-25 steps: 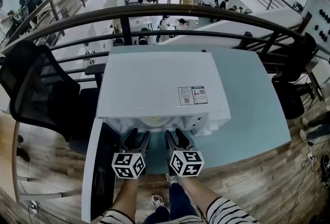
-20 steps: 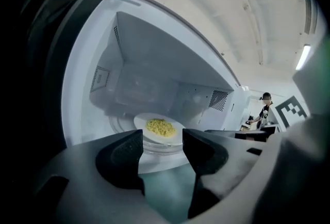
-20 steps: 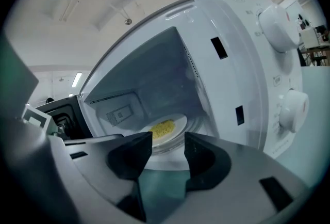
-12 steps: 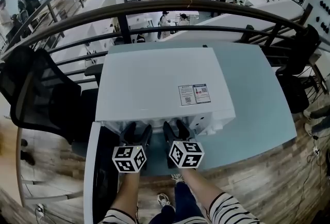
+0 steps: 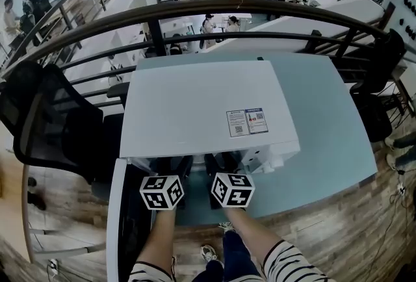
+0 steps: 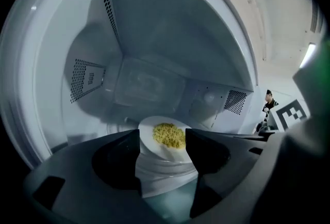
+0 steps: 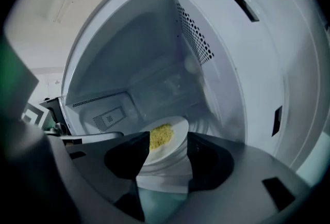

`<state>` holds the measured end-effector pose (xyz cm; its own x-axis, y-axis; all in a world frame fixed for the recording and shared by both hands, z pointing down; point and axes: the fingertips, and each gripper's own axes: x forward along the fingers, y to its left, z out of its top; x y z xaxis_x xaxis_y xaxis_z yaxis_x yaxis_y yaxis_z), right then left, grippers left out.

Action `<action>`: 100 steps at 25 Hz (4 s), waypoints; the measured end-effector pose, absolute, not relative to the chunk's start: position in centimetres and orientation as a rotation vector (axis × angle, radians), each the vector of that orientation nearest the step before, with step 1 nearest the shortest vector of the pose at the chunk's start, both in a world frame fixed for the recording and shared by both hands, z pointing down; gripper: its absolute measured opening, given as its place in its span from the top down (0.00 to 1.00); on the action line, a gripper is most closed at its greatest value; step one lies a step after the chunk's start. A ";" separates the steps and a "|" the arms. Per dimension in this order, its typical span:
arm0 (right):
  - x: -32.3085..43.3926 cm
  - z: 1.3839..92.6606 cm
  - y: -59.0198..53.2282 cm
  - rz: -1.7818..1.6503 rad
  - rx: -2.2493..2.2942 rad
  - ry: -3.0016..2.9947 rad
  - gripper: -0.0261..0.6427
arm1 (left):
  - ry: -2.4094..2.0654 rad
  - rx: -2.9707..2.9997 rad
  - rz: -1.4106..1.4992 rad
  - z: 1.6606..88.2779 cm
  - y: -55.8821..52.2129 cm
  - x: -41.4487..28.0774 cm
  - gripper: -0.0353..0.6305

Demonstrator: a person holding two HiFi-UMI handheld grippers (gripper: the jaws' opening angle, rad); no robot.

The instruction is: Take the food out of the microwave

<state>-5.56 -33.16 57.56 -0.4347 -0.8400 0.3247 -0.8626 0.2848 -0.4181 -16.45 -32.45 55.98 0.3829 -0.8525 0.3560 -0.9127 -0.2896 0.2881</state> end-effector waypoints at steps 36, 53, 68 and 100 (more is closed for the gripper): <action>-5.9 57.5 -31.1 0.939 1.621 -2.504 0.63 | -1.424 2.128 0.142 57.2 -30.0 -15.2 0.56; -4.5 58.8 -29.5 1.048 1.627 -2.478 0.63 | -1.466 1.983 0.016 58.3 -27.8 -16.4 0.56; -4.8 59.2 -28.9 1.157 1.578 -2.489 0.76 | -1.351 1.933 -0.086 59.0 -27.4 -15.5 0.72; -1.7 53.3 -16.4 1.181 1.695 -2.522 0.83 | -1.310 1.969 -0.186 53.4 -14.5 -13.3 0.80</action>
